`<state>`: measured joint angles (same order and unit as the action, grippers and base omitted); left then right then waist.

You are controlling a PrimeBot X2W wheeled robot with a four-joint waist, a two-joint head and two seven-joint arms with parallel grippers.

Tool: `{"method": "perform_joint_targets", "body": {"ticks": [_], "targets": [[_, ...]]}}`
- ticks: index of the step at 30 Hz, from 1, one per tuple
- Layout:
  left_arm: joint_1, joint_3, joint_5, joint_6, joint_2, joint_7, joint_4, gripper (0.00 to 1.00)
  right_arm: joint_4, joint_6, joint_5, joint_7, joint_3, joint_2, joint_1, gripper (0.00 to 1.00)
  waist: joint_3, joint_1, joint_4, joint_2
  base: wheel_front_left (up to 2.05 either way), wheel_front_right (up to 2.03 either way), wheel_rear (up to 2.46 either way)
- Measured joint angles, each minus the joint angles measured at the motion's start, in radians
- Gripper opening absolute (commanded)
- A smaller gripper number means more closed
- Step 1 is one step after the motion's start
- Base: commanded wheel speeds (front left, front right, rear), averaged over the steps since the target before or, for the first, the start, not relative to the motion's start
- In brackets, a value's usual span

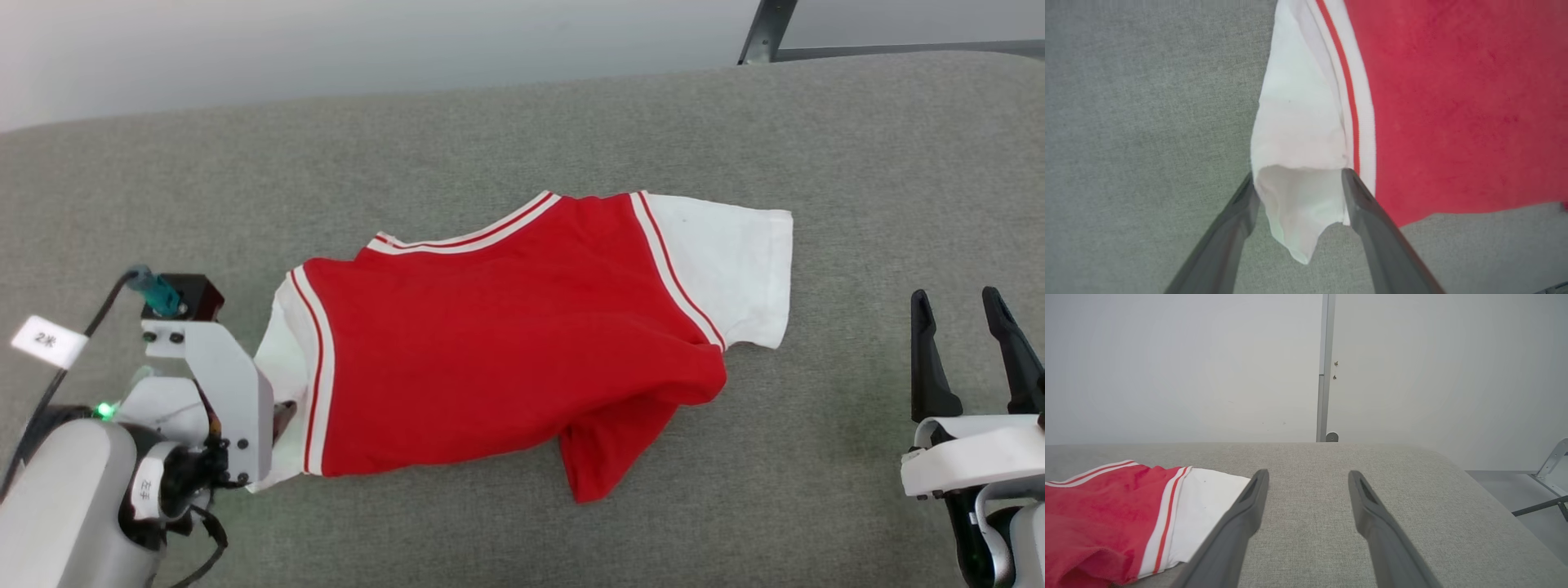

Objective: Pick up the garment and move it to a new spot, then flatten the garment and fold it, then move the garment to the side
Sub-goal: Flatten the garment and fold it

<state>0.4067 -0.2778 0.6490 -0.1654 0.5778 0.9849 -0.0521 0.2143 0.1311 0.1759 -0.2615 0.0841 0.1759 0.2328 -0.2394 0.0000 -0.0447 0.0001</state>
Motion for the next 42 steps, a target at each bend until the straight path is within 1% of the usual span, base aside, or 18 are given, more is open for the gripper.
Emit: {"method": "perform_joint_targets", "body": {"ticks": [9, 11, 12, 13, 14, 15, 18, 20, 21, 23, 24, 25, 26, 27, 31, 35, 40, 42], "targets": [[0.049, -0.031, -0.037, 0.034, 0.015, -0.018, -0.084, 1.00, -0.001, 0.000, 0.001, 0.000, -0.004, -0.008, -0.015, 1.00, 0.005, 0.0000, -0.024, 0.0000, 0.00, 0.00, 0.00], [0.056, -0.031, -0.034, 0.035, 0.015, -0.019, -0.102, 0.91, 0.001, 0.000, 0.003, 0.000, -0.005, -0.008, -0.015, 1.00, 0.004, 0.0000, -0.028, 0.0000, 0.00, 0.00, 0.00], [0.060, -0.031, -0.034, 0.039, 0.015, -0.023, -0.111, 0.91, 0.002, 0.000, 0.003, 0.000, -0.006, -0.008, -0.015, 1.00, 0.004, 0.0000, -0.030, -0.0001, 0.00, 0.00, 0.00], [0.064, -0.031, -0.036, 0.039, 0.016, -0.027, -0.120, 0.98, 0.002, 0.000, 0.003, 0.000, -0.006, -0.008, -0.015, 1.00, 0.004, 0.0000, -0.032, -0.0001, 0.00, 0.00, 0.00], [0.066, -0.034, -0.042, 0.039, 0.021, -0.026, -0.129, 1.00, 0.002, 0.000, 0.003, 0.000, -0.006, -0.008, -0.016, 1.00, 0.003, 0.0000, -0.033, 0.0000, 0.00, 0.00, 0.00], [0.066, -0.035, -0.045, 0.038, 0.026, -0.021, -0.138, 0.98, 0.003, 0.000, 0.004, 0.000, -0.005, -0.008, -0.017, 1.00, 0.004, 0.0000, -0.034, 0.0000, 0.00, 0.00, 0.00], [0.066, -0.035, -0.040, 0.034, 0.026, -0.007, -0.162, 1.00, 0.005, 0.000, 0.006, 0.000, -0.004, -0.008, -0.018, 1.00, 0.009, 0.0000, -0.036, 0.0000, 0.00, 0.00, 0.00], [0.064, -0.036, -0.031, 0.030, 0.021, 0.010, -0.183, 0.91, 0.010, 0.000, 0.008, 0.000, -0.002, -0.007, -0.019, 1.00, 0.014, 0.0000, -0.037, 0.0000, 0.00, 0.00, 0.00], [0.063, -0.039, -0.027, 0.031, 0.021, 0.010, -0.188, 0.83, 0.012, 0.000, 0.009, 0.000, -0.003, -0.005, -0.019, 1.00, 0.016, 0.0000, -0.037, 0.0000, 0.00, 0.00, 0.00], [0.064, -0.027, -0.005, 0.024, 0.005, 0.011, -0.208, 0.46, 0.017, 0.000, 0.011, 0.000, -0.010, 0.003, -0.019, 1.00, 0.020, 0.0000, -0.035, 0.0000, 0.00, 0.00, 0.00], [0.063, -0.030, 0.001, 0.025, -0.001, 0.017, -0.221, 0.46, 0.020, 0.000, 0.012, 0.000, -0.015, 0.006, -0.019, 1.00, 0.022, 0.0000, -0.034, 0.0000, 0.00, 0.00, 0.00], [0.063, -0.032, 0.003, 0.026, -0.004, 0.021, -0.231, 0.29, 0.022, 0.000, 0.012, 0.000, -0.019, 0.009, -0.019, 1.00, 0.023, 0.0000, -0.033, -0.0001, 0.00, 0.00, 0.00], [0.064, -0.029, 0.012, 0.029, -0.007, 0.024, -0.243, 0.08, 0.025, 0.000, 0.013, 0.000, -0.024, 0.014, -0.019, 1.00, 0.024, 0.0000, -0.030, 0.0000, 0.00, 0.00, 0.00], [0.065, -0.022, 0.024, 0.025, -0.012, 0.026, -0.258, 0.00, 0.027, 0.000, 0.014, 0.002, -0.031, 0.022, -0.018, 1.00, 0.025, 0.0000, -0.028, 0.0000, 0.00, 0.00, 0.00], [0.086, -0.014, 0.041, 0.031, -0.030, 0.016, -0.298, 0.00, 0.024, 0.000, 0.044, 0.035, -0.070, 0.051, 0.006, 1.00, 0.022, 0.0000, -0.020, 0.0000, 0.00, 0.00, 0.00], [0.106, -0.016, 0.045, 0.044, -0.046, -0.009, -0.325, 0.00, 0.013, 0.000, 0.086, 0.114, -0.129, 0.100, 0.069, 1.00, 0.017, 0.0000, -0.010, -0.0001, 0.00, 0.00, 0.00], [0.139, -0.025, 0.045, 0.051, -0.073, -0.036, -0.352, 0.00, 0.033, 0.000, 0.187, 0.299, -0.204, 0.174, 0.184, 1.00, 0.008, 0.0000, 0.008, 0.0000, 0.00, 0.00, 0.00], [0.156, -0.032, 0.045, 0.053, -0.087, -0.043, -0.362, 0.00, 0.056, 0.000, 0.200, 0.375, -0.239, 0.211, 0.236, 1.00, 0.003, 0.0000, 0.019, 0.0000, 0.00, 0.00, 0.00]]}}
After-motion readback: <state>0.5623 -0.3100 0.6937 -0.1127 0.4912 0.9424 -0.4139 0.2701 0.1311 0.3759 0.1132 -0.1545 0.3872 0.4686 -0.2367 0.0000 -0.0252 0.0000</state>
